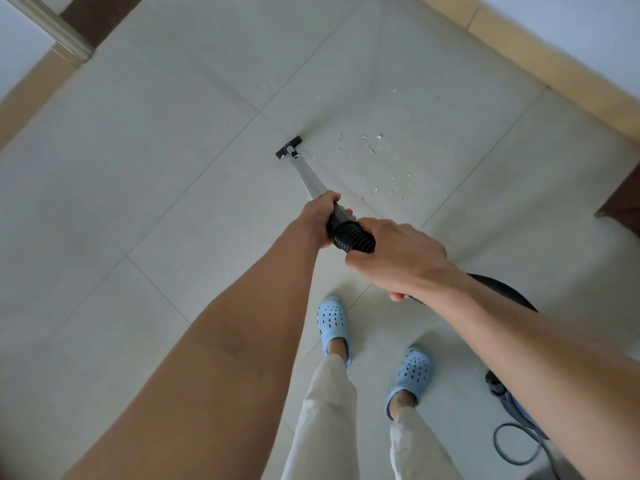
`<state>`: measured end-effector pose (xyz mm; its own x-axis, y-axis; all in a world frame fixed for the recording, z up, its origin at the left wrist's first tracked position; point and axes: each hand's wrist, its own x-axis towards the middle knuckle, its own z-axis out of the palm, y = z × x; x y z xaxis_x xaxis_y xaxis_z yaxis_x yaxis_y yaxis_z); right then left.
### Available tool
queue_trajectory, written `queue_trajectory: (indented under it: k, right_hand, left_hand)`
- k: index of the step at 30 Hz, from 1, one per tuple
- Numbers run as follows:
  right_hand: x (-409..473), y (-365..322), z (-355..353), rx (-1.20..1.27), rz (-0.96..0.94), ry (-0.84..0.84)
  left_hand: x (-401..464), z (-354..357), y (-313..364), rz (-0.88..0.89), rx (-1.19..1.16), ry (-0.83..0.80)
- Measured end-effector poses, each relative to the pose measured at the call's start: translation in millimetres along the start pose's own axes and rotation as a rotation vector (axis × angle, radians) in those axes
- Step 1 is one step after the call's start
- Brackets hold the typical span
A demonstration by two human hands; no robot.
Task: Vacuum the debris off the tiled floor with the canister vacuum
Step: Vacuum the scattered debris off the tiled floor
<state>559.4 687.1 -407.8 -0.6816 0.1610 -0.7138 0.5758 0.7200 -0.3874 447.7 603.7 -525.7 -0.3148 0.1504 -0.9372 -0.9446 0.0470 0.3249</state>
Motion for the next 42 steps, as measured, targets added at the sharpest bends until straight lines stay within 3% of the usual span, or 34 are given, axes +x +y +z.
queue_trajectory:
  k: [12,28,36,42]
  right_hand:
    - [-27.5,81.4,-1.7,-0.023,0.02,0.055]
    - [-83.4,144.4,15.9,-0.049,0.044,0.033]
    - [-63.6,127.4,14.5,-0.09,-0.056,0.038]
    - [-8.3,82.9,7.6,-0.113,-0.076,0.04]
  left_hand:
    - [-3.6,65.6,-57.4,-0.014,0.046,-0.028]
    - [-32.4,98.2,-132.1,-0.026,0.029,-0.034]
    - [-20.2,79.9,-114.0,-0.005,-0.075,-0.017]
    - [6.2,48.5,-58.7,0.022,-0.097,0.027]
